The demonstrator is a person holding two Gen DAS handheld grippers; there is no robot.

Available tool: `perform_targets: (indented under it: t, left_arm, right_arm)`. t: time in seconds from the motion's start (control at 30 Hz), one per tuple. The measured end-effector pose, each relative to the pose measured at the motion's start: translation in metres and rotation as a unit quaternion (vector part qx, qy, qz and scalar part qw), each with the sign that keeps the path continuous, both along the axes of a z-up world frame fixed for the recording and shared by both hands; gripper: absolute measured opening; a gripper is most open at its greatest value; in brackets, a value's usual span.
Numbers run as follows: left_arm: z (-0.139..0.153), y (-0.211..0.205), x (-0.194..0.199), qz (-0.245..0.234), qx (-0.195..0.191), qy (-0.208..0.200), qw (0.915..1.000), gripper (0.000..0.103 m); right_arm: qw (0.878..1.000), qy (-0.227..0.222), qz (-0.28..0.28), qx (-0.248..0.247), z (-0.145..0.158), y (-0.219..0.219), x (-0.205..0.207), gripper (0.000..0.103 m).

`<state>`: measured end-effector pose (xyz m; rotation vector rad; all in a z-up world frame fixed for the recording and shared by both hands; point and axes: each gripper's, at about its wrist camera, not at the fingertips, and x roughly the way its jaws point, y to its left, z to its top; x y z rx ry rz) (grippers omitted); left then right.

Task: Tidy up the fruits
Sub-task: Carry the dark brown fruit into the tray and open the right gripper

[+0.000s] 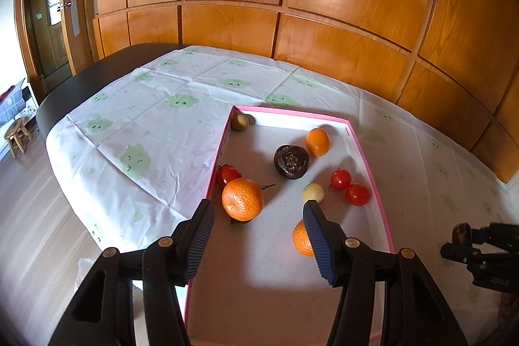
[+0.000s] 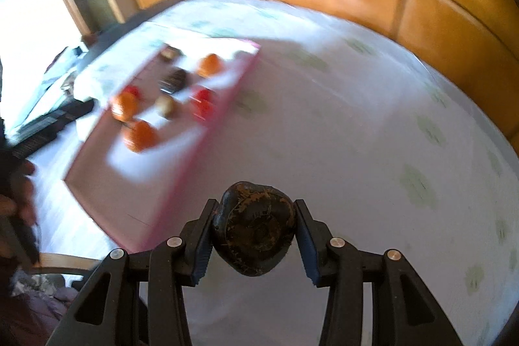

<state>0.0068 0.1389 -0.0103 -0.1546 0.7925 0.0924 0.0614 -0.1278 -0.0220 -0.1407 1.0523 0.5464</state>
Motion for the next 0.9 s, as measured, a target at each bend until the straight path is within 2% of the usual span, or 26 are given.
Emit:
perform_targets:
  t: [0.2,0.47,0.63,0.77,0.9]
  left_arm:
    - [0.001,0.01,0.0,0.013,-0.003,-0.002,0.9999,0.06]
    - [0.002,0.032,0.001,0.044,-0.009,-0.005,0.999,0.06]
    - [-0.002,0.031,0.001,0.042,-0.007,-0.001,0.9991,0.061]
    - [-0.004,0.028,0.002,0.04,-0.003,0.002,0.9992,0.064]
    - [-0.003,0.025,0.0,0.042,0.0,0.0,0.9991,0.066]
  right_arm:
    - [0.998,-0.022,0.059,0.017,0.019,0.056,-0.002,0.046]
    - [0.996,0.007,0.092,-0.016,-0.014,0.1,0.016,0.046]
    - [0.996,0.018,0.084,-0.035,-0.034,0.11,0.024,0.047]
    - [0.996,0.012,0.081,-0.019,-0.034,0.109,0.024,0.053]
    - [0.998,0.005,0.067,0.001,-0.026,0.101,0.02,0.054]
